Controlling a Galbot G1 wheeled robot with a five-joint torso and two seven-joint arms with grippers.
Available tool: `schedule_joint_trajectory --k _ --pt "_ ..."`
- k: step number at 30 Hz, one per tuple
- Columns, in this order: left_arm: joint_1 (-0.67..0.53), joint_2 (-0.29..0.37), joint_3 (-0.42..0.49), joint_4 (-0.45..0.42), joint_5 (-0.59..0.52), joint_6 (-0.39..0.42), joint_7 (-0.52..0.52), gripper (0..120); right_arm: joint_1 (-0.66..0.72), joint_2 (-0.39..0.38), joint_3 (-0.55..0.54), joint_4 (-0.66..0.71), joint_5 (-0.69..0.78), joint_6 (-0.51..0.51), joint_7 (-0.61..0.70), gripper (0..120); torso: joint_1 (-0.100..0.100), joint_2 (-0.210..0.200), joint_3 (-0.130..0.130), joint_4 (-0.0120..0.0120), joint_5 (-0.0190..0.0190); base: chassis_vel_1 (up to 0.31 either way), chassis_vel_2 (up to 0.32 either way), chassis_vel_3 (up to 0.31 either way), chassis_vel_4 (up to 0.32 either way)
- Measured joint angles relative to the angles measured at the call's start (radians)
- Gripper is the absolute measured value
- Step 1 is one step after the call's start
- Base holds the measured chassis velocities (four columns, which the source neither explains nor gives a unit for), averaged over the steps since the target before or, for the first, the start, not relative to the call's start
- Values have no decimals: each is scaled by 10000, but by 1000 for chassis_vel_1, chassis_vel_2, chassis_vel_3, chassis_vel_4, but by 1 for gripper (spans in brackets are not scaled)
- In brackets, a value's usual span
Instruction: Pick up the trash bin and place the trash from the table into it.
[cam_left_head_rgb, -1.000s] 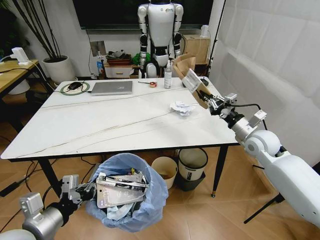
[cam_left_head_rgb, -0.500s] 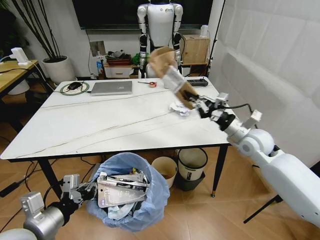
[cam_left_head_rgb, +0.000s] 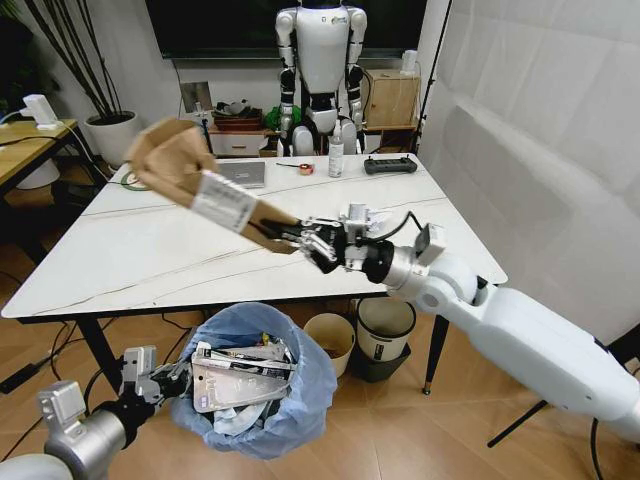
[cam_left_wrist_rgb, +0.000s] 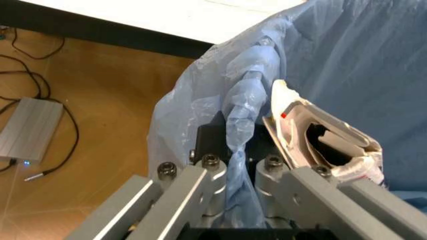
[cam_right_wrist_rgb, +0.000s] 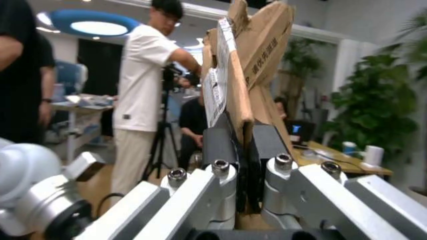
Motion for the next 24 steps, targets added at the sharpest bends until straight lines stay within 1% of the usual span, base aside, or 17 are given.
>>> schedule_joint_trajectory --k 2,4,9,14,16,18,19,22,24 --pt "-7 18 -31 3 -54 6 -73 0 290 128 -381 -29 142 43 -177 0 0 0 0 -2 0 0 0 0 0" --pt "-4 32 -46 3 -91 11 -105 0 362 196 -497 -48 187 53 -214 0 0 0 0 -2 2 0 0 0 0" --pt "123 102 -166 -16 -288 62 -393 0 593 818 -1172 -404 189 57 -530 0 0 0 0 -1 3 0 0 0 0" --pt "241 178 -348 -54 -381 86 -600 0 523 1166 -1367 -821 20 72 -720 0 0 0 0 0 3 0 0 0 0" --pt "347 278 -545 -102 -547 101 -910 0 355 1479 -1475 -1249 -124 114 -828 0 -1 0 0 -1 6 0 0 0 0" --pt "360 292 -568 -126 -593 109 -963 0 340 1516 -1481 -1306 -146 118 -855 0 -1 0 0 -1 5 0 0 0 0" --pt "375 317 -603 -179 -681 130 -1085 0 267 1664 -1493 -1514 -218 135 -962 0 -1 0 0 -1 4 0 0 0 0" --pt "400 352 -676 -212 -744 151 -1246 0 67 1739 -1487 -1706 -360 148 -1094 0 -2 0 0 0 4 0 0 0 0" --pt "443 370 -731 -212 -755 165 -1329 0 -121 1652 -1386 -1728 -516 151 -1160 0 -1 0 1 0 5 0 0 0 0"
